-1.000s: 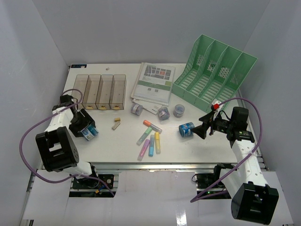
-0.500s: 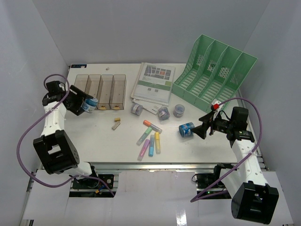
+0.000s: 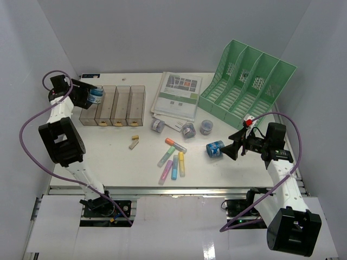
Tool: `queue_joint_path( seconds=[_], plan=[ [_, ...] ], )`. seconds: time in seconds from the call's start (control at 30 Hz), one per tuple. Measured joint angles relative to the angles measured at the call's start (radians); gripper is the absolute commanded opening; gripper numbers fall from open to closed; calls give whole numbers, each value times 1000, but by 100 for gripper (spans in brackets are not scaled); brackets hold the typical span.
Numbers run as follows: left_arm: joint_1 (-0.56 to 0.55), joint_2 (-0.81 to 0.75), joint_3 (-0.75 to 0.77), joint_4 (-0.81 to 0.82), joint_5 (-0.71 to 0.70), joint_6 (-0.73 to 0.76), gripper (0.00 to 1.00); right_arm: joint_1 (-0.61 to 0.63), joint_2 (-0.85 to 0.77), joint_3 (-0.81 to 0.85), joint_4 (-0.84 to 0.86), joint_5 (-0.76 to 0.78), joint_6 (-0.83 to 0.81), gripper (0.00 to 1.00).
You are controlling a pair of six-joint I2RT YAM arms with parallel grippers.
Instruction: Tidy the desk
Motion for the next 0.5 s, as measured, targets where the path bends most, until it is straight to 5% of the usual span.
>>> queue_joint_path(
  seconds=[0.33, 0.5],
  plan=[
    [0, 159, 221, -29, -82, 19, 17, 0, 13, 0, 0, -4, -2, 90],
    [0, 254, 338, -69, -90, 46, 56, 0, 22, 0, 0, -4, -8, 90]
  ],
)
